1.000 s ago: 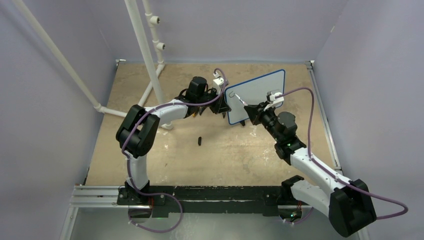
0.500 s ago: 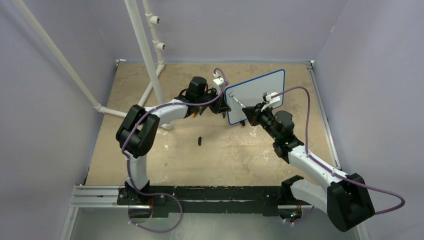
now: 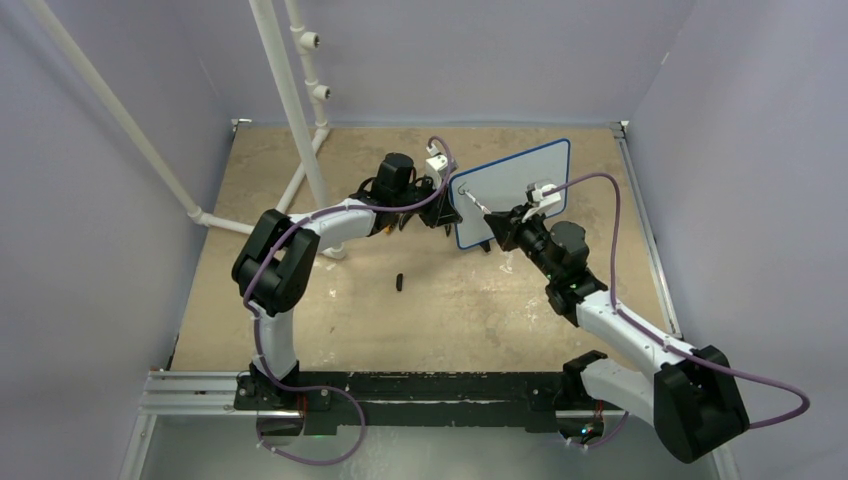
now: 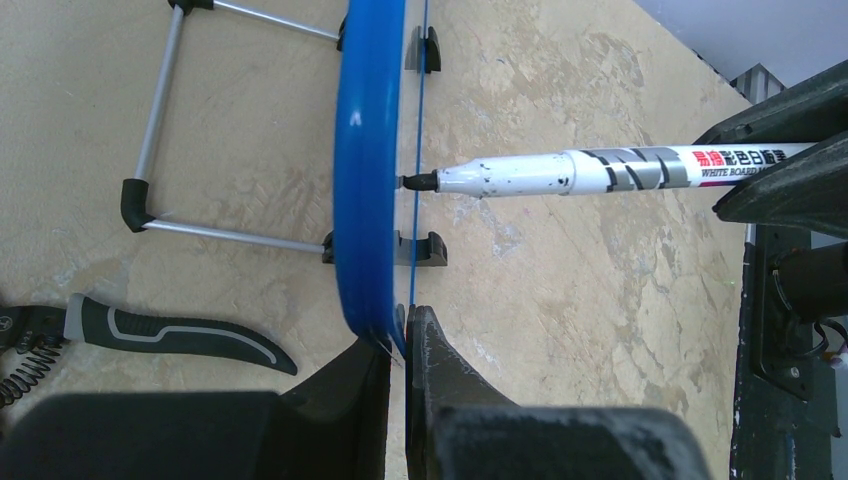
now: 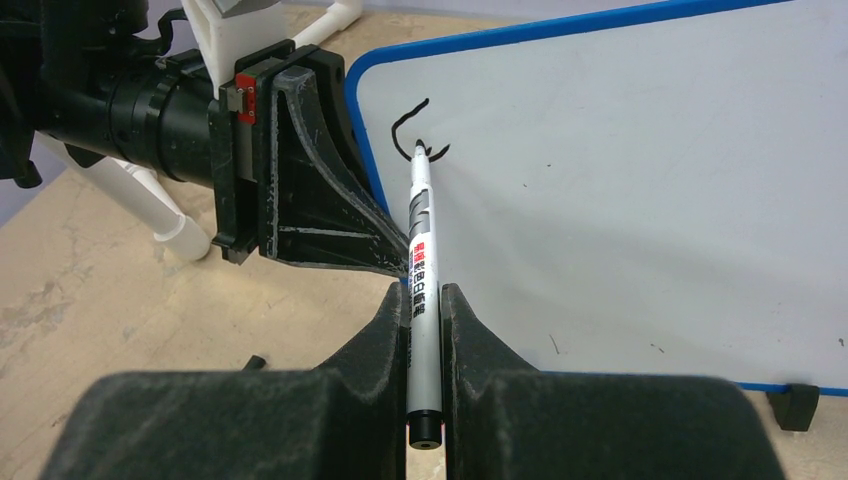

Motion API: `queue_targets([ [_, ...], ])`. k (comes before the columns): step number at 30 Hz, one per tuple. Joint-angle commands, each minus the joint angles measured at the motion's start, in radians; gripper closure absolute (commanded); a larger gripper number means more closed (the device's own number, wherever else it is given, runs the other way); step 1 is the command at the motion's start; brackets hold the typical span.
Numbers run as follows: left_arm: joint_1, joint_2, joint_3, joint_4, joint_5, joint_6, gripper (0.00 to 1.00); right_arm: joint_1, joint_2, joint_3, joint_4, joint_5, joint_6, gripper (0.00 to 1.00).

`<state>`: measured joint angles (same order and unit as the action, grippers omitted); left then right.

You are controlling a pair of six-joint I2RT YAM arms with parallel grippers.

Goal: Write a sentence on the whiteboard

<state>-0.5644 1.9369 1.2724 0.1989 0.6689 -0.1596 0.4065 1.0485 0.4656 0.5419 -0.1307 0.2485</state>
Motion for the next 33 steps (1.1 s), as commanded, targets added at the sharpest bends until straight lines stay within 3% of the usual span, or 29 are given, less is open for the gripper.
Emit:
queue_targets([
  [1,-0.001,-0.022,0.024,-0.024,0.020,0.017,1.00,0.000,0.012,0.045,0.042,0.014,-0.012,1.00],
  [13,-0.001,-0.023,0.026,-0.025,0.017,0.018,1.00,0.000,-0.010,0.042,0.012,0.127,0.006,1.00],
  [33,-0.001,-0.024,0.027,-0.024,0.015,0.014,1.00,0.001,-0.042,0.020,0.031,0.040,-0.012,1.00],
])
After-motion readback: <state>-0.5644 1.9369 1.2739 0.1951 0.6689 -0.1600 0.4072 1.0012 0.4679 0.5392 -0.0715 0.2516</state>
